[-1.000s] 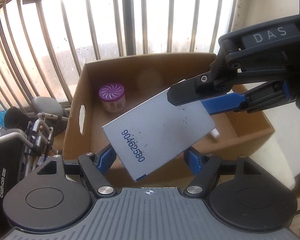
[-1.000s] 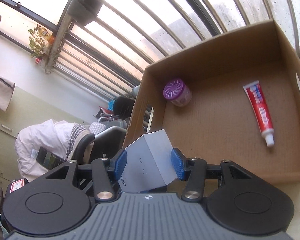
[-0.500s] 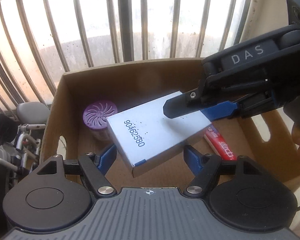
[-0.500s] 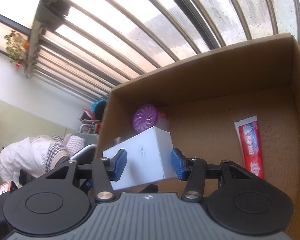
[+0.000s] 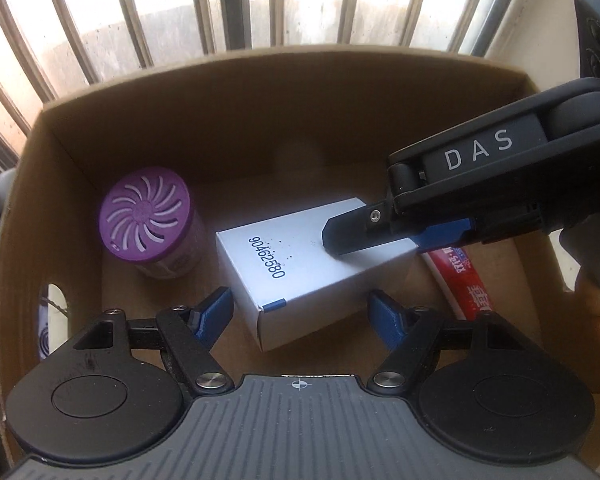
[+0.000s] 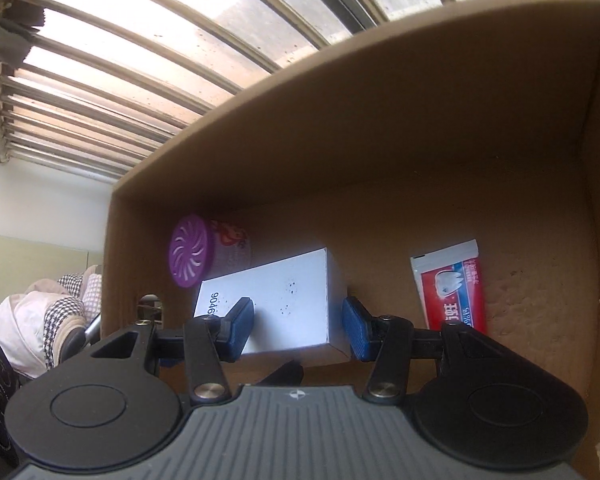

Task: Organize objects
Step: 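Lower the white box into the tray and open the right gripper, then pull the right gripper out of the tray toward the wipes pack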

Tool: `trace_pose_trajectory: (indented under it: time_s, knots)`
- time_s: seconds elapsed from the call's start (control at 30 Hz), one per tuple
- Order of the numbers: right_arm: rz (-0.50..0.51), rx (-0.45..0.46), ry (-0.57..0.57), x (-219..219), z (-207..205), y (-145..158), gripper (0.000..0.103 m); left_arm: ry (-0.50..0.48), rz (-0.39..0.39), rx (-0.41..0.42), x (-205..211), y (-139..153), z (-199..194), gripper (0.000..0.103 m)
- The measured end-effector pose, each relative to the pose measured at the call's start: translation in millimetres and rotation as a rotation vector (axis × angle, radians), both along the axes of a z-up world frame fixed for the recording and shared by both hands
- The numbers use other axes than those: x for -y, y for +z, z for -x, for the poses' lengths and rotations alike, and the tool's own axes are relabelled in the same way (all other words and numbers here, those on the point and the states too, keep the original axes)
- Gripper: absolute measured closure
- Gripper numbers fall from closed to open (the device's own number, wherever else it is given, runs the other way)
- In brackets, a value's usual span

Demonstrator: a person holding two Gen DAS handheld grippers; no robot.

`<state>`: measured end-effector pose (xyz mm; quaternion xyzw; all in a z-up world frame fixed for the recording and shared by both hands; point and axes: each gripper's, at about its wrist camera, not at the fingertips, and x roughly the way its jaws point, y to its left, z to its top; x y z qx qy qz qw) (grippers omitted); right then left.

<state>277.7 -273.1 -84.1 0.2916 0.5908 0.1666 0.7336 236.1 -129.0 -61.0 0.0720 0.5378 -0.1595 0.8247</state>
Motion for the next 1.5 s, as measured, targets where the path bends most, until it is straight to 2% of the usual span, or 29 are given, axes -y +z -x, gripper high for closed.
trace_pose_trajectory:
  time_s: [0.33,0.43,0.83,0.93,1.2,1.27,1.5]
  knots:
    - [0.035,-0.016,0.014,-4.3,-5.4,-8.4,0.050,0.043,-0.007,-0.077,-6.2,-16.2,4.6,0.027]
    - [0.044,-0.014,0.018,-5.5,-4.1,-8.2,0.050,0.051,-0.015,-0.056,-8.6,-13.8,9.2,0.020]
    - [0.058,0.020,0.000,-0.5,11.1,13.2,0.049,0.089,-0.026,-0.049,-16.6,1.3,25.9,0.013]
    - [0.057,0.037,-0.017,-1.0,19.1,19.7,0.045,0.089,-0.025,-0.045,-17.7,5.1,31.7,0.013]
    - [0.051,0.073,-0.067,1.7,53.2,39.4,0.045,0.073,-0.024,-0.025,-14.2,20.7,49.7,0.012]
    - [0.048,0.083,-0.079,2.1,63.7,44.6,0.045,0.066,-0.023,-0.018,-13.6,35.0,52.3,0.012]
    - [0.034,0.113,-0.132,6.7,107.4,63.2,0.044,0.063,-0.001,0.007,-24.6,46.0,81.8,0.009]
